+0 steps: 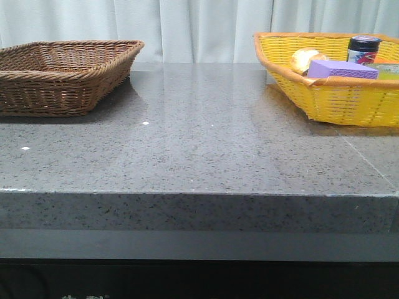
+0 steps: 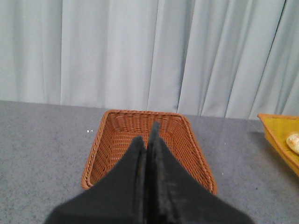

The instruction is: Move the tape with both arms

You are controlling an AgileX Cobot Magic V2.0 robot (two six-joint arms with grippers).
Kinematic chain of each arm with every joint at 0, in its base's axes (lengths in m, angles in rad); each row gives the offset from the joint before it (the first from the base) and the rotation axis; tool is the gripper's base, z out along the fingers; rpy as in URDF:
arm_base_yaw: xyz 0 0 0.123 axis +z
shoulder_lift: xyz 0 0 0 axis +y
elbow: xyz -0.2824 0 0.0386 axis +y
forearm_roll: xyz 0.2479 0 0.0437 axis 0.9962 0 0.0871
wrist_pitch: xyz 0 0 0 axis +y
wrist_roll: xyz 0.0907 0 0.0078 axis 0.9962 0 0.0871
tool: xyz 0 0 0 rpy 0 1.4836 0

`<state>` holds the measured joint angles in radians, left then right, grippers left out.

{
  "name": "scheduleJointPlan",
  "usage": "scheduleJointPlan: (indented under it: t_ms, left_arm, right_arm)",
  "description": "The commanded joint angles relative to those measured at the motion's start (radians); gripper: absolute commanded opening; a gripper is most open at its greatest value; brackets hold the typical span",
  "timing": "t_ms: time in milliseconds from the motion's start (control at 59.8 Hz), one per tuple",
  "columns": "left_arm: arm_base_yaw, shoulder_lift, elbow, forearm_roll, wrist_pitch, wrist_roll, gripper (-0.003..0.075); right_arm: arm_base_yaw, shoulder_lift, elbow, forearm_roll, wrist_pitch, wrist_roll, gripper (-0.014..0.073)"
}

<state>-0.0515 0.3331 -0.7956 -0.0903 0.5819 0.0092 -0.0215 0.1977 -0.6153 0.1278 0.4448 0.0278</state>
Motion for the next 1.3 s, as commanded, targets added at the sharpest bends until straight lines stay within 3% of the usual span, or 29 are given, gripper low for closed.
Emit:
scheduleJointPlan:
  t_ms: [0, 619, 753, 820, 887, 970, 1037, 1288]
  left_arm:
    - [0.002, 0.088, -0.074, -0.013, 0.003, -0.001, -0.0020]
    - [0.002, 0.338, -0.069, 0.009, 0.013, -0.001, -0.0020]
    - [0.002, 0.378, -0.069, 0.061, 0.011, -0.001, -0.0013]
    - [0.002, 0.392, -0.069, 0.076, 0.011, -0.001, 0.0050]
    - [0.002, 0.404, -0.069, 0.076, 0.011, -0.001, 0.0206]
    - [0.002, 0.414, -0.069, 0.076, 0.011, -0.001, 0.0403]
    - [0.002, 0.424, -0.069, 0.076, 0.011, -0.001, 0.0507]
    - [0.002, 0.428, -0.071, 0.012, -0.010, 0.029, 0.0507]
  right_arm:
    - [-0.006, 0.096, -0.097, -0.002, -0.001, -0.003, -0.0068]
    - [-0.006, 0.419, -0.138, -0.005, 0.137, -0.028, -0.0068]
    - [-0.006, 0.477, -0.138, -0.005, 0.154, -0.068, -0.0017]
    - [-0.006, 0.501, -0.138, -0.005, 0.161, -0.070, 0.0081]
    - [-0.006, 0.523, -0.138, -0.005, 0.173, -0.070, 0.0273]
    - [-0.006, 0.539, -0.138, -0.004, 0.187, -0.070, 0.0440]
    - [-0.006, 0.553, -0.138, -0.004, 0.195, -0.070, 0.0505]
    - [-0.006, 0.591, -0.142, -0.006, 0.206, -0.070, 0.0508]
